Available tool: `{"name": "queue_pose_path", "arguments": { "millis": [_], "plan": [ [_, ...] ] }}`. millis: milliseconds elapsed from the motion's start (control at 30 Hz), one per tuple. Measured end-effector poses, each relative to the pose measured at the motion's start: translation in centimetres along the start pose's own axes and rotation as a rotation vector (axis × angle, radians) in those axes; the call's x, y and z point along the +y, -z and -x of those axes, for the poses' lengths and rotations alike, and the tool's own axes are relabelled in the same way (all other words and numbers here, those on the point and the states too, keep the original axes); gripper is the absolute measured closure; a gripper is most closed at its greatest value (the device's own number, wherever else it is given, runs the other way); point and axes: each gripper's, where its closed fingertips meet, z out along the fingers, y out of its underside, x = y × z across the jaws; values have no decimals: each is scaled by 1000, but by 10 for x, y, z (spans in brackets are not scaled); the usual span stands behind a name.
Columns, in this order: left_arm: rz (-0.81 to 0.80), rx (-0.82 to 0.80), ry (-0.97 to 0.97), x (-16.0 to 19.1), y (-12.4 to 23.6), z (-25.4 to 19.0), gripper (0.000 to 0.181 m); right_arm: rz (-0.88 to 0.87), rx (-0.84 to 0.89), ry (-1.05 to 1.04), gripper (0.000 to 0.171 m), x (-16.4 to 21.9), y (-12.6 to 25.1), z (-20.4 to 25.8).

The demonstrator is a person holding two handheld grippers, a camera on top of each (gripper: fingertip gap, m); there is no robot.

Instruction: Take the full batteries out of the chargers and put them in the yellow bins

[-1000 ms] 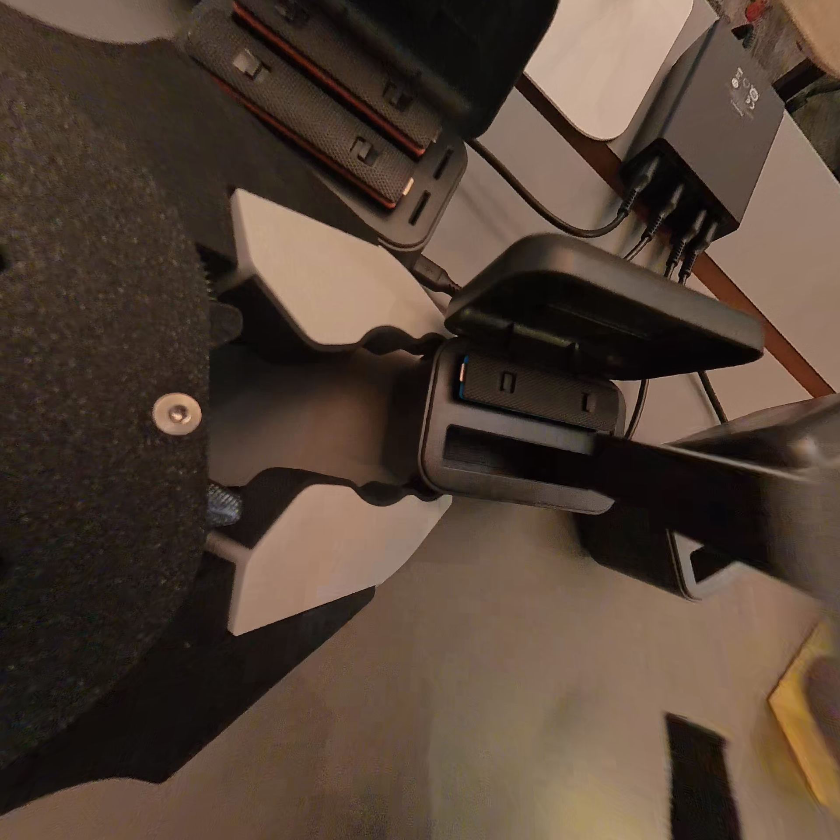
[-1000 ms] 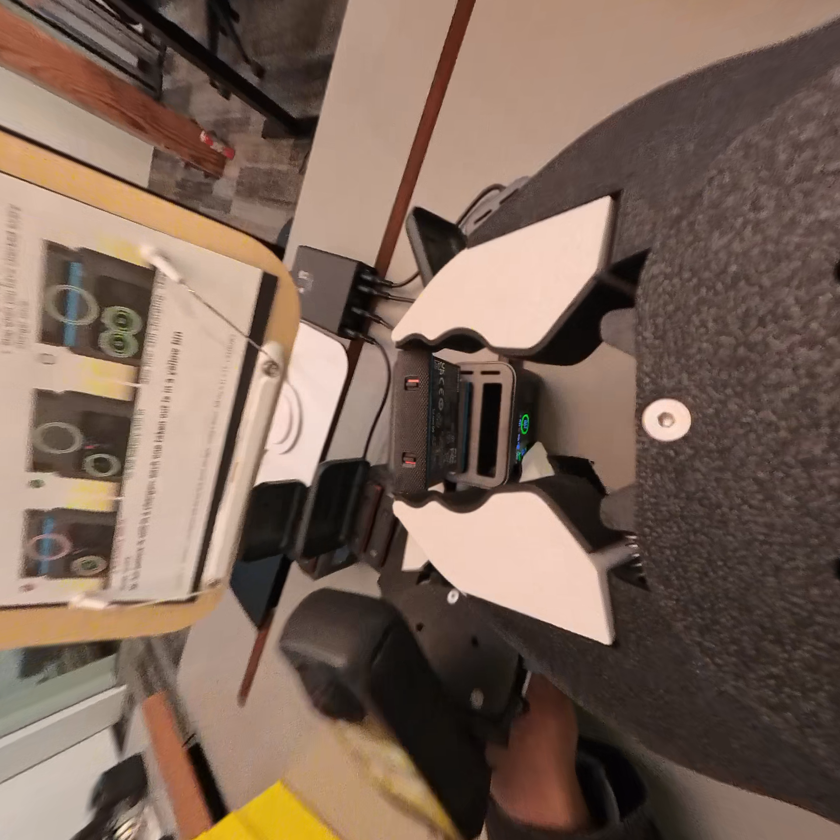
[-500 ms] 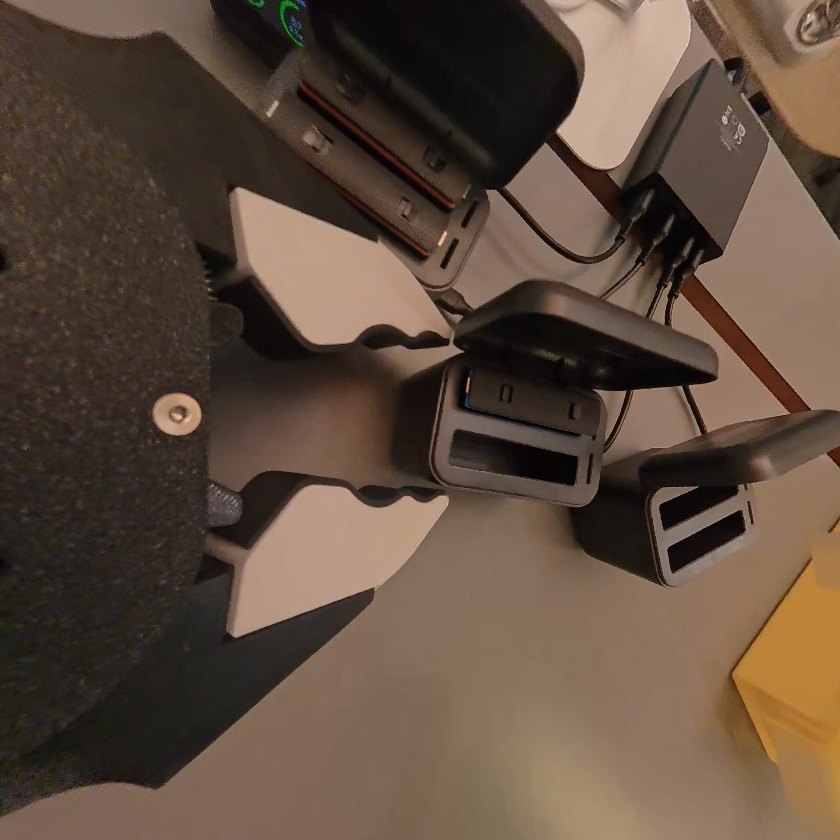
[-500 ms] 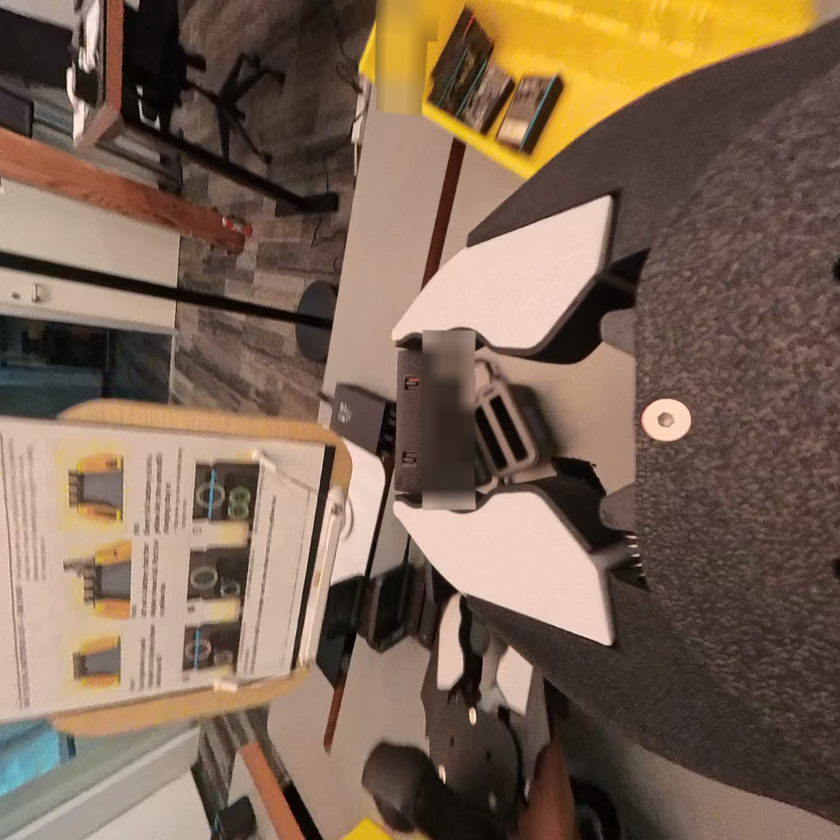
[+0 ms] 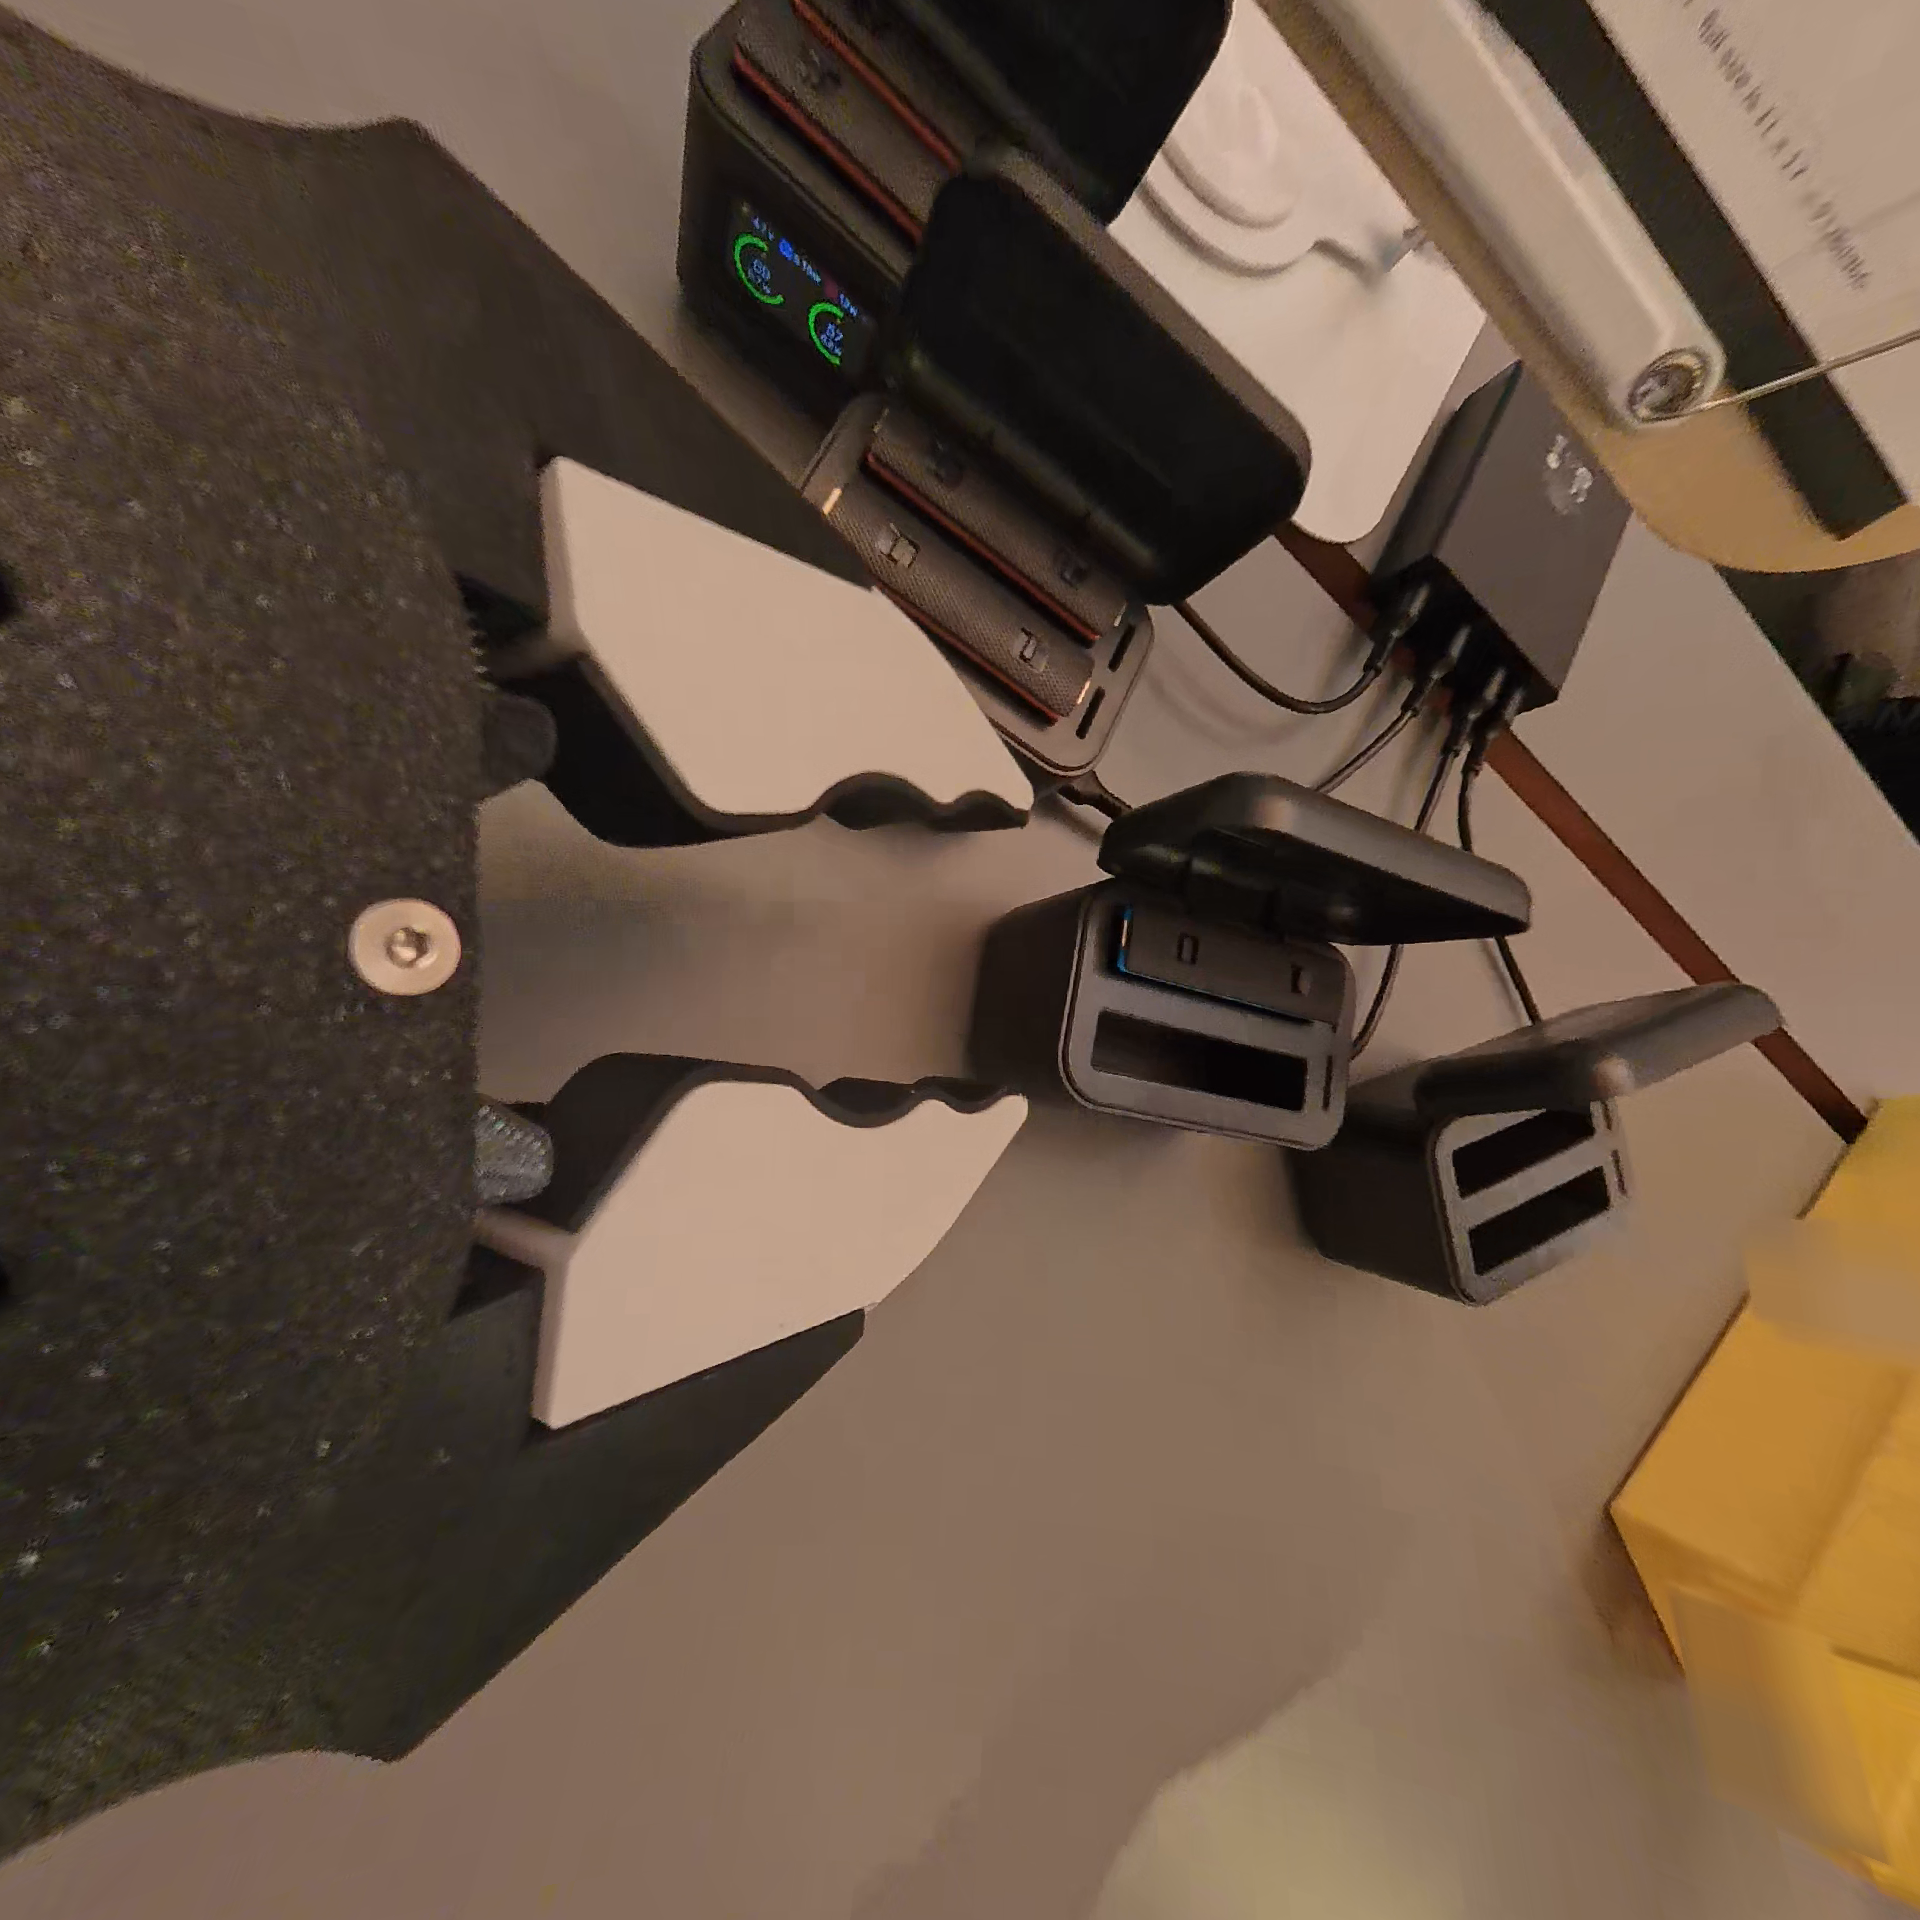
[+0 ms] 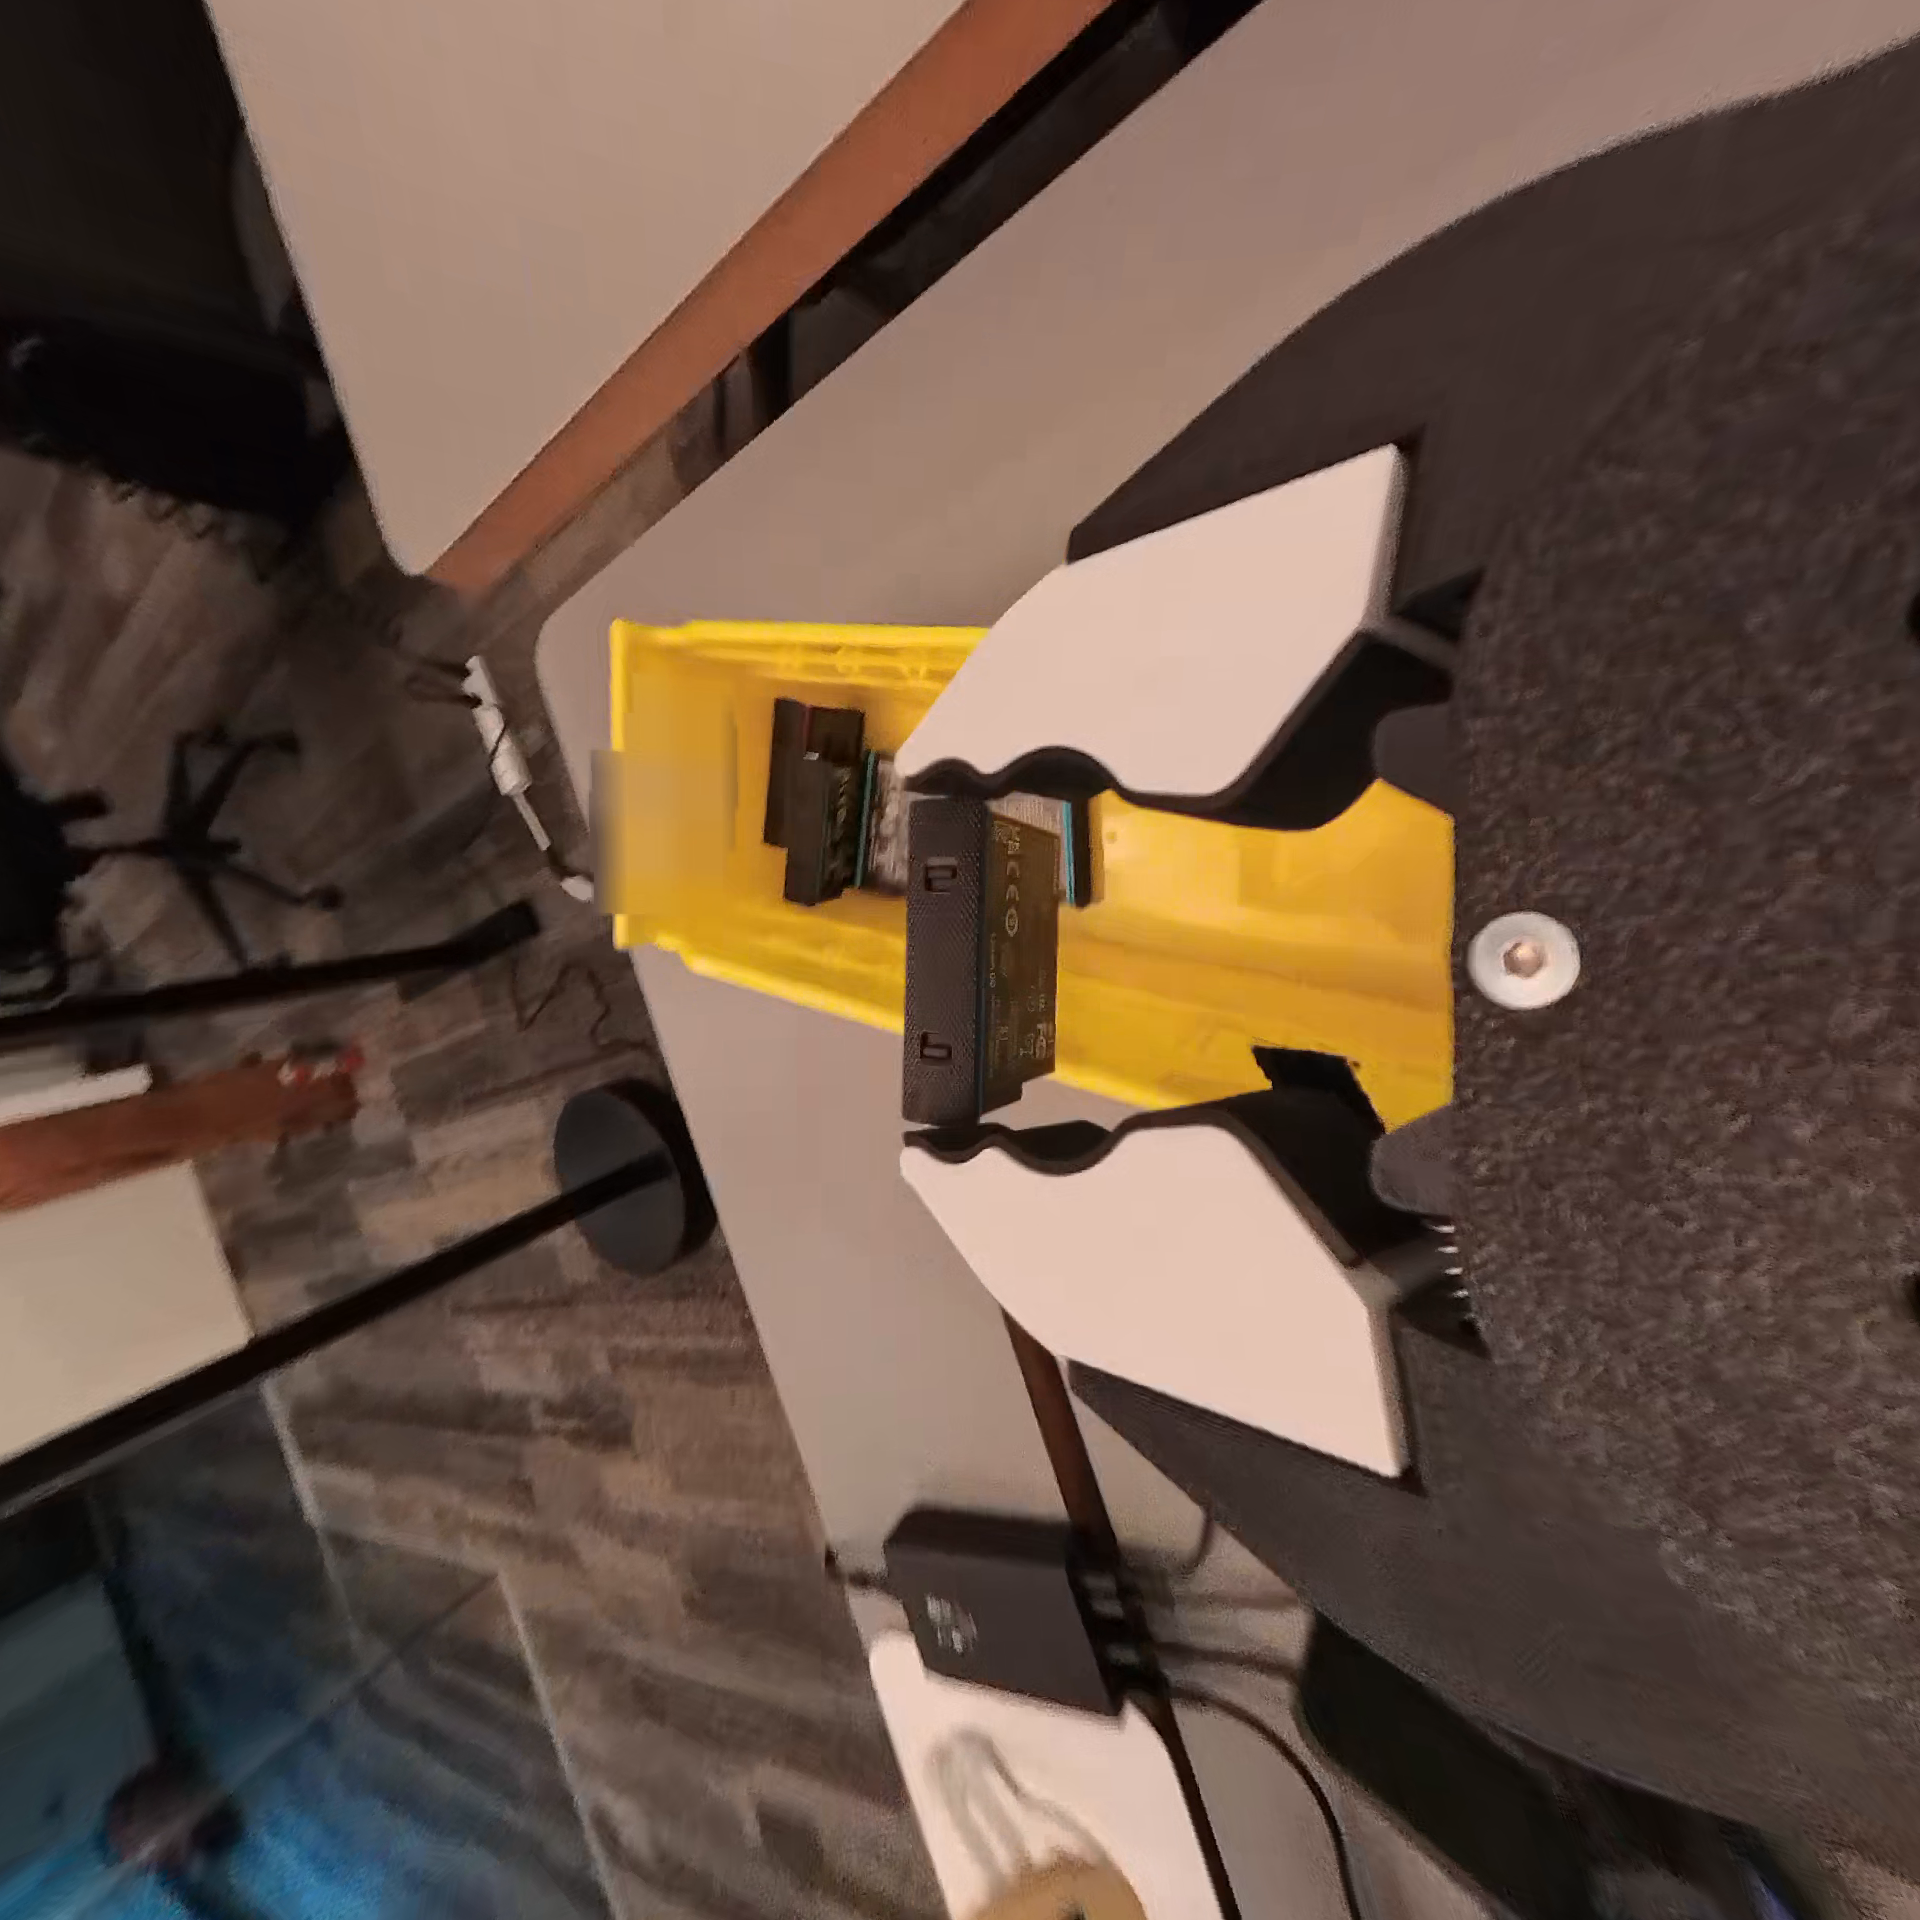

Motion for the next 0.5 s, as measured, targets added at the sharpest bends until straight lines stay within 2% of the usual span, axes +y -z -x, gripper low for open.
{"name": "queue_pose_path", "arguments": {
  "millis": [233, 500],
  "plan": [
    [-33, 13, 3, 0, 2, 0, 140, 177, 220, 46, 111, 35, -52, -32],
    [-50, 37, 11, -1, 1, 0, 143, 422, 309, 80, 111, 64, -80, -41]
  ]
}}
